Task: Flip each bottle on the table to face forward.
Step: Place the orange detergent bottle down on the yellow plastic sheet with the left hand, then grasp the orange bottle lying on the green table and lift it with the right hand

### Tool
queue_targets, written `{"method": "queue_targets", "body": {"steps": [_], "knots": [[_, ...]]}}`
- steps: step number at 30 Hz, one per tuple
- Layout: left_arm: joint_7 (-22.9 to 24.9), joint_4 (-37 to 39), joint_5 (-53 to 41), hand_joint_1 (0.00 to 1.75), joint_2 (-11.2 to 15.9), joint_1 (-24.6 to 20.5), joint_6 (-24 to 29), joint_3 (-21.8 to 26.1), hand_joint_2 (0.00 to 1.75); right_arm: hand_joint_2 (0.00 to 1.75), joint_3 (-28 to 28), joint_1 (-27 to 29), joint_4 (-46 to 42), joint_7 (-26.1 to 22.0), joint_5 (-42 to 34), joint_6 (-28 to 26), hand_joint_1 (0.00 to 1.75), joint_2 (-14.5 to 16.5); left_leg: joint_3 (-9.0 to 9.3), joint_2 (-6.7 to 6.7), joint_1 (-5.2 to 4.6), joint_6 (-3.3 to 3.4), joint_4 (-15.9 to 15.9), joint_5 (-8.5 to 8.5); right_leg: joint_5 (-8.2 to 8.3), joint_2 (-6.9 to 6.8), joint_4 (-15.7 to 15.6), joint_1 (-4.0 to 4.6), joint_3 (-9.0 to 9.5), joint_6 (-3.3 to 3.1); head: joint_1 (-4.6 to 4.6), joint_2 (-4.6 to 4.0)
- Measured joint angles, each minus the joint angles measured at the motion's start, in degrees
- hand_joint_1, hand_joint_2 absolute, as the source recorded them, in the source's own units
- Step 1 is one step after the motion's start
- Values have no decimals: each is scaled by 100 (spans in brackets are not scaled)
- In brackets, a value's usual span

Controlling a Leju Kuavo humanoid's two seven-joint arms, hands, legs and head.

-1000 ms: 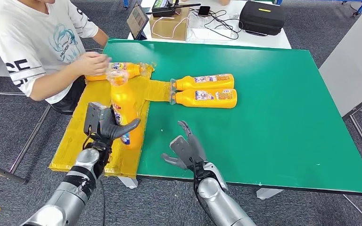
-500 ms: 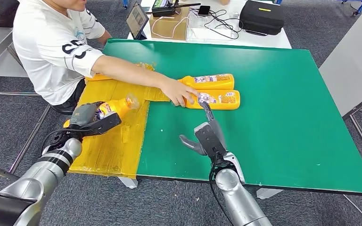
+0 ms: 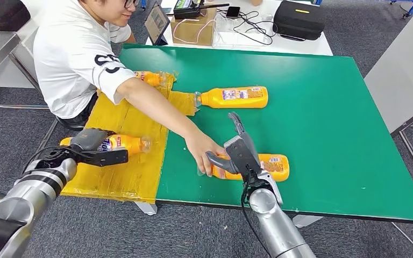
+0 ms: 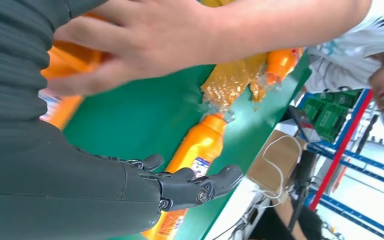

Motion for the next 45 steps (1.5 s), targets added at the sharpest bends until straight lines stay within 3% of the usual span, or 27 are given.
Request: {"method": "queue_targets", "body": {"steps": [1,2,11,23,27,29,33,37,41,45], "knots": [[-87,28,1,32,32,-22,-115,-34,175,175,15,-26,2,-7,-13,25,0,-9,0,0,0,0,0,0,0,0,0,0,0,0,-1,0],[-150,51,13,5,54,-36,-205,-56,175,175,30,-50,4,-11,-23,44,0,-16,1,0,0,0,0,0,0,0,0,0,0,0,-1,0],[-362,173,171,0,89,-45,-421,-71,175,175,197,-218,113,-16,-59,143,0,-40,3,-4,0,-1,-1,1,0,-1,1,-1,6,0,-1,1],[-457,223,459,0,90,66,-59,-27,175,175,380,-344,316,73,35,190,0,-77,6,-13,0,-1,-2,1,-1,-4,1,-1,9,-1,-2,0],[-476,223,594,0,84,130,112,70,0,175,404,-368,383,99,41,209,0,-78,8,-11,0,-1,-2,2,-1,-4,1,0,9,-1,-1,0],[-580,219,769,0,73,186,225,167,0,175,418,-378,415,138,93,209,0,-81,8,-10,0,-2,-1,2,-1,-3,1,0,9,-1,-1,1],[-989,162,1300,0,28,350,394,483,0,0,496,-382,478,263,324,182,0,-118,9,-10,0,-2,-1,2,-1,-3,0,-1,8,-1,-1,0],[-1639,-136,2296,0,-105,719,196,1110,0,175,597,-307,508,561,884,19,0,-243,9,-10,-1,-2,0,1,-2,-3,-2,-2,5,-1,-1,1],[-1816,-678,3017,0,-335,1143,-362,1799,0,175,615,-51,430,825,1552,-76,0,-446,7,-15,-3,0,0,-3,-3,-5,-4,-3,7,-1,-1,1],[-1834,-1046,3187,0,-497,1390,-585,2145,0,175,621,93,364,1024,1888,-8,0,-630,6,-12,-3,1,0,-4,-3,-4,-5,-3,5,0,-1,0]]}}
